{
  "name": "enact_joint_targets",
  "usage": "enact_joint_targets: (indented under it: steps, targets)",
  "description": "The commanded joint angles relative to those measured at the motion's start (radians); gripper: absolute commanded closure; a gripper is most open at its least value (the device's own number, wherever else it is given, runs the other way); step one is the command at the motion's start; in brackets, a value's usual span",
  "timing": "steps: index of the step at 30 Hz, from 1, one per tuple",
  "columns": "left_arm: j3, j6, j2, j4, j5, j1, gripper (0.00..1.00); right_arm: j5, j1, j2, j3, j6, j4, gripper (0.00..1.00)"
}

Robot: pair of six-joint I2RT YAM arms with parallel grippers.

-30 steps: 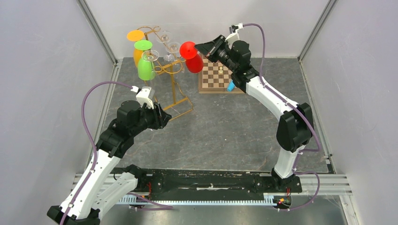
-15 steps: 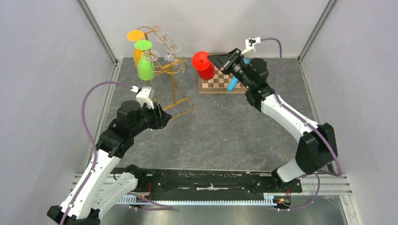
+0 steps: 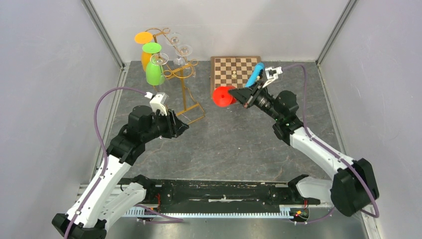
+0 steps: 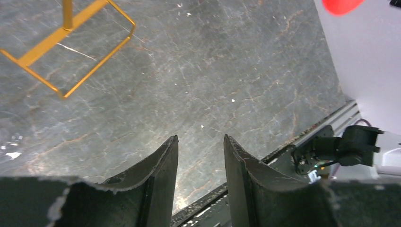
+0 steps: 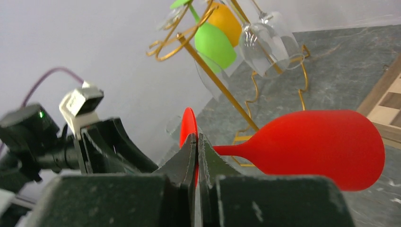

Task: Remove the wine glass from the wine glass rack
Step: Place the wine glass at the center of the board.

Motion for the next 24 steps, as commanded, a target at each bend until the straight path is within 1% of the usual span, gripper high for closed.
enact_joint_targets:
  steps: [1,5,8,10,13,16,18,24]
  targets:
    - [-0.004,-0.107,0.033,0.077,0.117,-0.005,0.53,-0.071,-0.003,-0.097,-0.069,-0.176,0.024,1.00]
    - [-0.022,-0.161,0.039,0.124,0.155,-0.004,0.51,-0.108,-0.001,-0.154,-0.099,-0.261,-0.054,1.00]
    - [-0.035,-0.202,0.055,0.171,0.197,-0.004,0.49,-0.139,0.003,-0.190,-0.121,-0.306,-0.081,1.00]
    - [-0.040,-0.231,0.079,0.203,0.233,-0.004,0.48,-0.155,0.013,-0.214,-0.133,-0.344,-0.096,1.00]
    - [-0.047,-0.280,0.113,0.248,0.283,-0.010,0.48,-0.166,0.050,-0.252,-0.136,-0.442,-0.152,1.00]
    - [-0.046,-0.322,0.140,0.291,0.302,-0.027,0.48,-0.143,0.092,-0.282,-0.139,-0.564,-0.237,1.00]
    - [-0.043,-0.340,0.153,0.310,0.301,-0.047,0.48,-0.132,0.109,-0.301,-0.151,-0.617,-0.265,1.00]
    - [-0.040,-0.386,0.201,0.353,0.292,-0.114,0.48,-0.102,0.184,-0.397,-0.223,-0.762,-0.265,1.00]
